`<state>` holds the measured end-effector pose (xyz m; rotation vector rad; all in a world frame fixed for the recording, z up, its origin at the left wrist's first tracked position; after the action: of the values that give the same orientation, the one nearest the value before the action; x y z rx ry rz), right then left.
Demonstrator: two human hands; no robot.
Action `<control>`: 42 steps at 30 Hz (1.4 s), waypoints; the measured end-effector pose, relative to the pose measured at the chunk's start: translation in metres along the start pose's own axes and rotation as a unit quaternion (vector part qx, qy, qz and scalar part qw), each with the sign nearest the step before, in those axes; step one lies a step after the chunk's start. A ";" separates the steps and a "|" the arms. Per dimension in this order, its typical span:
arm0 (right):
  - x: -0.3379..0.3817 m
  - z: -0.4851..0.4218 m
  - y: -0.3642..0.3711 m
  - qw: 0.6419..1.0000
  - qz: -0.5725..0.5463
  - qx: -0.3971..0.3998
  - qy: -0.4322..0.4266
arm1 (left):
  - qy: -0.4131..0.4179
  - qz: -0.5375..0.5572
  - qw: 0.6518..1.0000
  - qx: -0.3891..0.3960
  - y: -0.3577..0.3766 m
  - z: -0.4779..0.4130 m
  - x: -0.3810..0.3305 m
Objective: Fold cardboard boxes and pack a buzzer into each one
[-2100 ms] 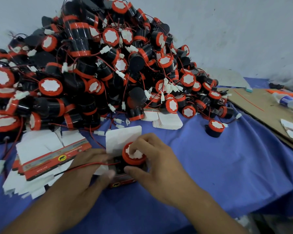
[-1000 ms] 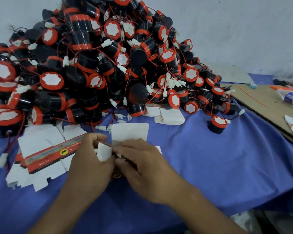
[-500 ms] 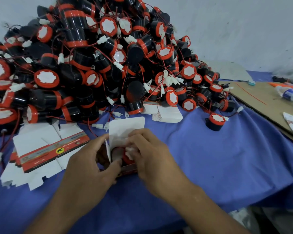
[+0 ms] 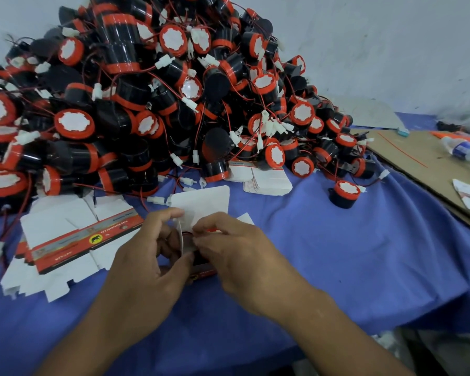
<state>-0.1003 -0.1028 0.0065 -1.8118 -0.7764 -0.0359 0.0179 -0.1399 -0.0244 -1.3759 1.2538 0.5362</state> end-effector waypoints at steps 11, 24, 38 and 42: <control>-0.011 -0.006 0.000 0.994 -0.047 -0.048 0.084 | 0.001 -0.008 1.000 0.011 0.003 -0.001 0.009; -0.002 -0.011 0.007 0.999 0.002 0.019 0.047 | 0.080 -0.097 0.992 0.031 -0.001 -0.001 -0.011; -0.041 0.014 -0.033 0.981 -0.138 -0.067 0.115 | 0.134 -0.229 0.960 0.085 0.016 0.003 -0.012; -0.081 0.030 -0.049 0.958 -0.052 -0.127 0.251 | 0.130 -0.232 0.960 0.088 0.019 0.003 -0.010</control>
<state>-0.1991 -0.1084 0.0045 -1.8844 -0.5145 -0.6666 -0.0014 -0.1296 -0.0240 -1.5563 1.0991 -0.0834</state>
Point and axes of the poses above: each hand's wrist, its own z-axis away from the middle knuckle, its own y-axis out of the palm, x = y × z, the point moved 9 cm from there along -z, towards the middle knuckle, and after that the axes turned 5 degrees about -y, right-handed, at the moved point
